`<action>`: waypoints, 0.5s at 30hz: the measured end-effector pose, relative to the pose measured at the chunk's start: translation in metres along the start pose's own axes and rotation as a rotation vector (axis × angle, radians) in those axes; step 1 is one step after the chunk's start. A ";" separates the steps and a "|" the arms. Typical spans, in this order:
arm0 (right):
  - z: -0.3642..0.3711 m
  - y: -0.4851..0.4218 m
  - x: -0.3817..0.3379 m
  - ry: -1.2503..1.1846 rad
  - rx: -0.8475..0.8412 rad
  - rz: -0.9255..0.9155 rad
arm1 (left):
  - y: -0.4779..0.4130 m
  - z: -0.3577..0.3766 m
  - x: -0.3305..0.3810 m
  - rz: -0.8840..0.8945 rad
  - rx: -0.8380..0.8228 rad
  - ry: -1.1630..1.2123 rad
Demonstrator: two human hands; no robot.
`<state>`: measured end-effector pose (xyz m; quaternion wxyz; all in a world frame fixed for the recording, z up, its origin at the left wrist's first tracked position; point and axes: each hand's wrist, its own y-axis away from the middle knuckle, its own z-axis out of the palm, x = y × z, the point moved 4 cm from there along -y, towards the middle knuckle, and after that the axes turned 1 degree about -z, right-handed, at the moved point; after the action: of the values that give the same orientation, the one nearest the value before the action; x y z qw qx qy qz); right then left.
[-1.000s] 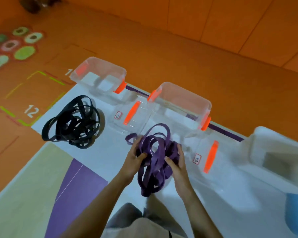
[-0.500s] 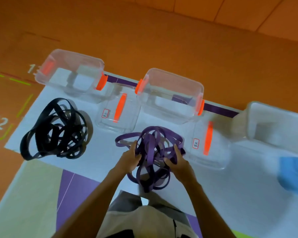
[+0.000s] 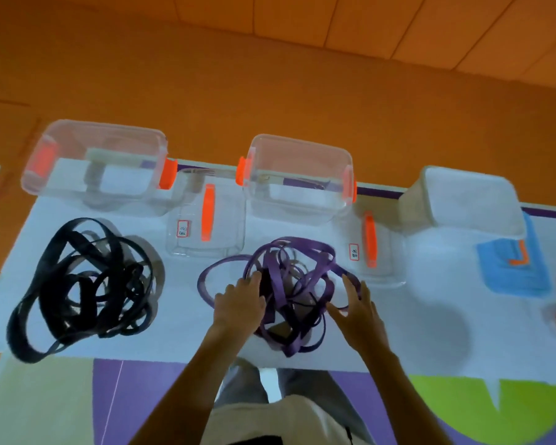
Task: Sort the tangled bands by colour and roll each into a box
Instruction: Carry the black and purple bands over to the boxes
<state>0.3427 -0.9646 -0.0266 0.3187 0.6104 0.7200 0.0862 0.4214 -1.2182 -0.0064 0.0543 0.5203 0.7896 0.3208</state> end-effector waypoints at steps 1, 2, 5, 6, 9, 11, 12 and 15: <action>-0.001 0.004 0.003 -0.001 0.016 -0.008 | 0.000 0.002 0.005 0.034 0.012 -0.034; -0.002 0.008 0.007 0.004 0.033 -0.017 | 0.000 0.004 0.011 0.075 0.030 -0.055; -0.009 0.020 0.020 0.029 0.060 -0.008 | 0.002 0.010 0.038 0.234 0.106 -0.087; -0.013 0.025 0.027 0.022 0.073 0.007 | 0.004 0.011 0.050 0.289 0.128 -0.107; -0.028 0.044 0.054 -0.013 0.147 0.042 | 0.012 0.016 0.094 0.409 0.170 -0.144; -0.043 0.059 0.079 -0.034 0.204 0.072 | 0.017 0.022 0.128 0.479 0.178 -0.182; -0.050 0.066 0.093 -0.035 0.229 0.085 | 0.021 0.026 0.147 0.508 0.180 -0.182; -0.074 0.094 0.147 -0.020 0.308 0.114 | 0.037 0.041 0.210 0.570 0.154 -0.239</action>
<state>0.3710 -0.7855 0.0273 0.2232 0.6928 0.6856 -0.0133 0.3725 -1.0105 0.0342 0.0151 0.7571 0.6221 0.1988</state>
